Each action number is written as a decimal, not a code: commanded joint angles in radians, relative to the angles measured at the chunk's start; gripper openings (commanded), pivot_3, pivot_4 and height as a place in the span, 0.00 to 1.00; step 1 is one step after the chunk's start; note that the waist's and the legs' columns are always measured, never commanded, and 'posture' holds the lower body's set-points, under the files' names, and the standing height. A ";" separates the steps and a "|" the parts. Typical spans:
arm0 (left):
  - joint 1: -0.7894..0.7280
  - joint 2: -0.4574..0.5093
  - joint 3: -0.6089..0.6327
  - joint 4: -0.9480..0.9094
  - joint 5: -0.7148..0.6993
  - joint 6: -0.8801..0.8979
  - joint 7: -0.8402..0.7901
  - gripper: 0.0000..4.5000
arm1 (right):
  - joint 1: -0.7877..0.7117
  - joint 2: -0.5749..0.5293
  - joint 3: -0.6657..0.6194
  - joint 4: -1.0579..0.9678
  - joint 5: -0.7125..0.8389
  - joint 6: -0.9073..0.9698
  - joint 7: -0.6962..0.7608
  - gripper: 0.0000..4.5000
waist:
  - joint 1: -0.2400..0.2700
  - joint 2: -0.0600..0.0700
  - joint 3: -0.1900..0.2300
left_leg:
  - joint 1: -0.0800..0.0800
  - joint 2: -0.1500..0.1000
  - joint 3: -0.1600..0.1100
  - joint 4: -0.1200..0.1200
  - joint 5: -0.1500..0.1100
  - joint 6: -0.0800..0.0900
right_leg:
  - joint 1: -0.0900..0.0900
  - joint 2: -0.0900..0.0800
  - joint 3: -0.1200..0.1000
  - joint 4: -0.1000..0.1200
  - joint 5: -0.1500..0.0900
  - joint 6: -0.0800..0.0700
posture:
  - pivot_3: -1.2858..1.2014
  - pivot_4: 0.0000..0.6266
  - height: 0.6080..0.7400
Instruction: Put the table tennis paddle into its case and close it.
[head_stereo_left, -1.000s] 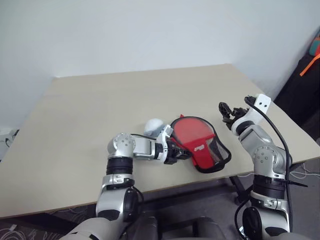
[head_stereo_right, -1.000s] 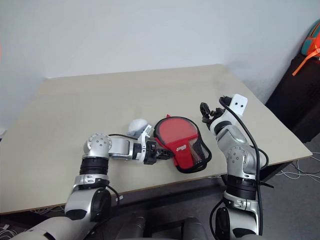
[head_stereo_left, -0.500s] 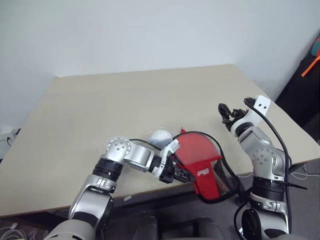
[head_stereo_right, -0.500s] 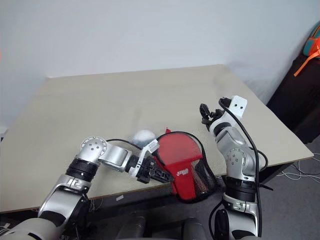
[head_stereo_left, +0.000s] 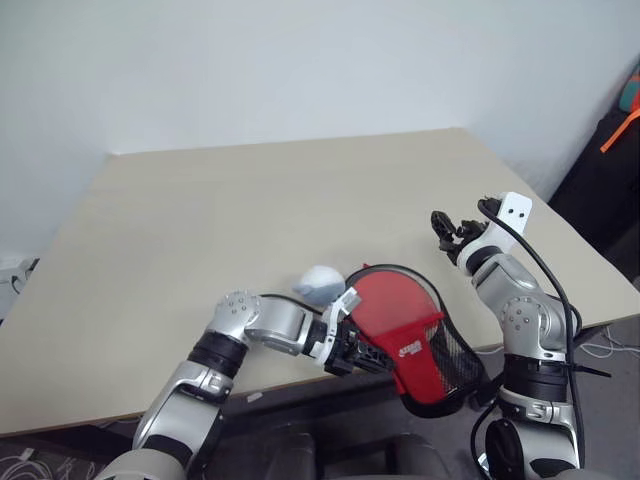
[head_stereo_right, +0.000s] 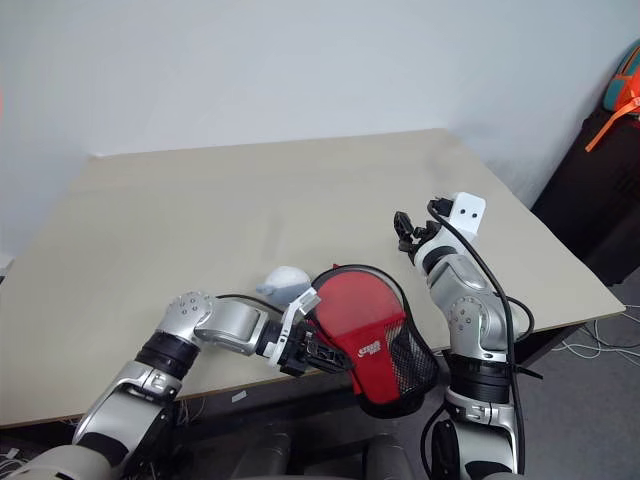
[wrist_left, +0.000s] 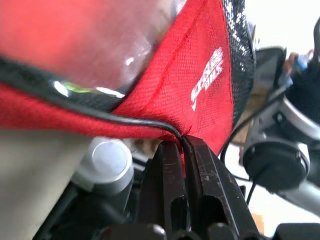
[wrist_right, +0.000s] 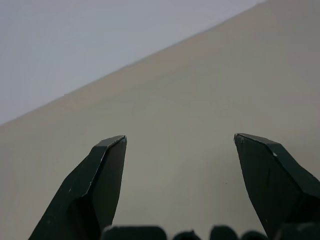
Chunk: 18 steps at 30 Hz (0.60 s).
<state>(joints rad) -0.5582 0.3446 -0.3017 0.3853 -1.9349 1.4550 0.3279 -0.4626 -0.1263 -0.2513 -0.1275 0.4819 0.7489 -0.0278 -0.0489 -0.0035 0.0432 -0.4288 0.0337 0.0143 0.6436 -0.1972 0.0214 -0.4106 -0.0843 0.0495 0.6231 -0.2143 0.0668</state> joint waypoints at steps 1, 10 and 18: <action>0.000 -0.007 0.032 -0.075 -0.037 -0.044 0.045 0.01 | -0.018 -0.009 0.008 -0.033 -0.013 -0.015 0.005 0.83 | 0.001 0.000 0.000 | 0.000 0.000 0.000 0.000 0.000 -0.001 | 0.000 0.000 0.000 0.000 0.000 0.000 | 0.52 0.00 1.00; 0.029 0.008 0.034 -0.150 -0.037 -0.055 0.044 0.36 | 0.002 -0.014 0.029 -0.045 -0.019 0.004 0.008 0.83 | 0.000 0.000 0.000 | 0.000 0.000 0.000 -0.001 0.001 -0.002 | 0.000 0.000 0.000 -0.001 0.001 -0.001 | 0.52 0.00 1.00; -0.057 0.112 0.037 -0.196 -0.025 -0.013 -0.067 0.58 | 0.008 -0.017 0.051 -0.017 -0.021 0.016 0.033 0.83 | 0.000 0.000 0.000 | 0.000 0.000 0.000 -0.001 0.001 -0.002 | -0.001 0.000 -0.001 -0.001 0.001 -0.001 | 0.52 0.00 1.00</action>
<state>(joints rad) -0.5772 0.4407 -0.2916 0.2604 -1.9417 1.4302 0.3209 -0.4457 -0.1338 -0.2043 -0.1270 0.4668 0.7701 -0.0098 -0.0494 -0.0035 0.0433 -0.4290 0.0337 0.0147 0.6425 -0.1961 0.0190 -0.4114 -0.0841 0.0490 0.6217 -0.2136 0.0656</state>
